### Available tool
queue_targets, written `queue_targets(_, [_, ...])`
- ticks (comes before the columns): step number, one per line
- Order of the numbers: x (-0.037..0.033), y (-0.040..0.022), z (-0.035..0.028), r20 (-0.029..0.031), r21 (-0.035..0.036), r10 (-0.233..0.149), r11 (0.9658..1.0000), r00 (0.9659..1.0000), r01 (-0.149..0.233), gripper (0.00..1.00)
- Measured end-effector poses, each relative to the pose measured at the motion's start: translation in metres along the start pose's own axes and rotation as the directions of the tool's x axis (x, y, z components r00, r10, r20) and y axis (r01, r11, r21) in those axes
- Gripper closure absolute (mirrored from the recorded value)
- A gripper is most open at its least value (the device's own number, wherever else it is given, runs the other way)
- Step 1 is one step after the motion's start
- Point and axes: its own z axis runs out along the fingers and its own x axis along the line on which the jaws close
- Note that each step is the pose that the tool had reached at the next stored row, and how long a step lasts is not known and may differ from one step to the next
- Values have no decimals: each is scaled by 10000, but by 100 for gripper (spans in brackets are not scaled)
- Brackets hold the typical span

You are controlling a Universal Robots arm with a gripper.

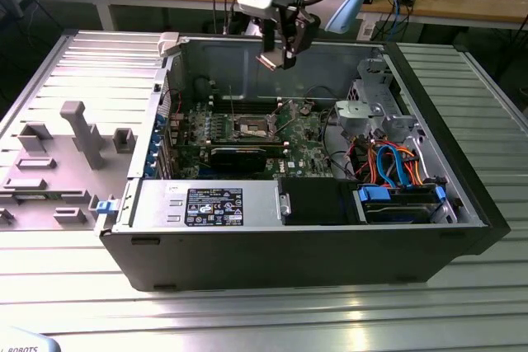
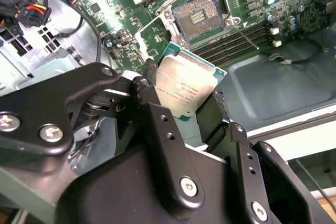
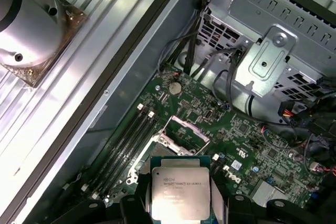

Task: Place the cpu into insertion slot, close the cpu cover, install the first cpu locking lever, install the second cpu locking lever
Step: 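Place the cpu into insertion slot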

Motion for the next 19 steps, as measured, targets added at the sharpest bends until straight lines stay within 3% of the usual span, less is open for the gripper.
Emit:
queue_targets(13, [0, 0, 0, 65, -17, 753, 9972, 9971, -753, 46])
queue_targets(19, [0, 0, 0, 106, -30, 1218, 9925, 9925, -1218, 46])
